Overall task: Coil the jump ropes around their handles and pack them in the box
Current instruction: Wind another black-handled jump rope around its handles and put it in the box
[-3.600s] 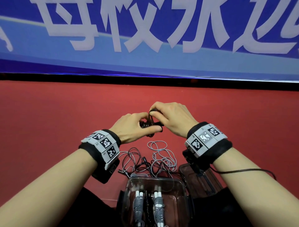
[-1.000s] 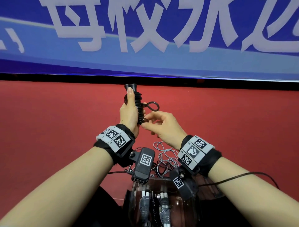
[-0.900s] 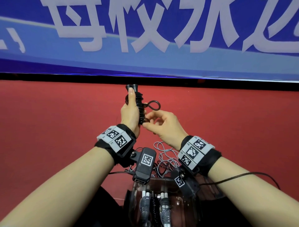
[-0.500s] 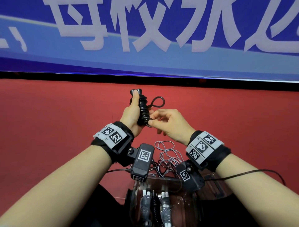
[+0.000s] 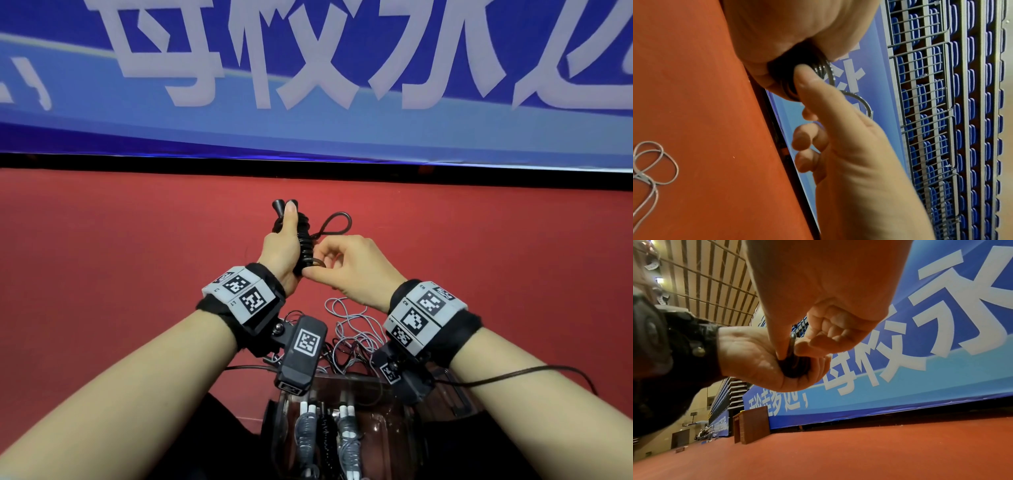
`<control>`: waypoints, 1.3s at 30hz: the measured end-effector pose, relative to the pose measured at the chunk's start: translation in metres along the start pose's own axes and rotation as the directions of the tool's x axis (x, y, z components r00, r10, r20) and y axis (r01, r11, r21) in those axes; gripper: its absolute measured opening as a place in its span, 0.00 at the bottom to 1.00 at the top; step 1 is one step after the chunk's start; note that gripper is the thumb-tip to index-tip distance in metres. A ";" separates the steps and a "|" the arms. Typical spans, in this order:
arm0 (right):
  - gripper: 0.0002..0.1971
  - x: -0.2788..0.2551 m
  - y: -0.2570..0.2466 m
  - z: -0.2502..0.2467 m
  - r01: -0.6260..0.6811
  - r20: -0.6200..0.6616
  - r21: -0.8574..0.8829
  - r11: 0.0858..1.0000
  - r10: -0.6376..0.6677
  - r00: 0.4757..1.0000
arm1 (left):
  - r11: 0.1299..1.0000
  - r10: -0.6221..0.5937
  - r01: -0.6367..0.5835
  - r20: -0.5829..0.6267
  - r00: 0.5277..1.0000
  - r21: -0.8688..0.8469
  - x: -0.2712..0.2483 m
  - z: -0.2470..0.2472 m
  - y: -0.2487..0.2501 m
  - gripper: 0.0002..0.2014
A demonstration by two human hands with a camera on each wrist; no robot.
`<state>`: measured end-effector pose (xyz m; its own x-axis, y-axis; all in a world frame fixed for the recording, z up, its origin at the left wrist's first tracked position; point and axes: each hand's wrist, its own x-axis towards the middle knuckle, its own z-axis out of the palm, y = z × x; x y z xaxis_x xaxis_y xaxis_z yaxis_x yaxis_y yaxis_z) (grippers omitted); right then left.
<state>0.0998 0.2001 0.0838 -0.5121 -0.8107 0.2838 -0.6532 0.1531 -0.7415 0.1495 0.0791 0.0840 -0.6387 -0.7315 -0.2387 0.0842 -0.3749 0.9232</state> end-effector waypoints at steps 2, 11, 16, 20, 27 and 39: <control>0.10 0.001 0.001 0.001 0.031 0.014 -0.038 0.999 -0.030 0.999 | 0.999 0.014 -0.013 -0.017 1.000 0.042 0.003 -0.001 -0.001 0.30; 0.09 -0.001 -0.004 -0.006 0.135 -0.060 -0.009 0.991 -0.135 0.989 | 0.998 -0.049 0.049 -0.011 0.999 -0.038 0.001 0.005 0.014 0.23; 0.07 -0.003 -0.002 -0.008 0.017 -0.002 0.161 0.987 -0.017 1.000 | 0.991 -0.099 0.097 -0.009 0.995 -0.094 0.000 0.006 0.015 0.24; 0.08 -0.005 0.000 -0.004 -0.085 0.043 0.365 0.927 0.075 0.996 | 0.993 -0.064 0.062 -0.021 0.998 -0.100 -0.001 0.007 0.014 0.24; 0.05 -0.004 0.001 -0.004 -0.110 0.081 0.397 0.911 0.085 0.993 | 0.999 0.013 -0.018 -0.105 0.994 -0.038 0.000 0.007 0.011 0.24; 0.03 0.002 -0.001 0.000 -0.257 0.080 0.325 0.910 0.244 0.966 | 1.000 0.020 -0.023 -0.211 0.977 -0.012 0.010 0.002 0.007 0.26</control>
<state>0.0990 0.1984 0.0854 -0.6099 -0.7912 0.0446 -0.2816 0.1638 -0.9455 0.1419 0.0703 0.0888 -0.4611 -0.8426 -0.2784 0.1082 -0.3648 0.9248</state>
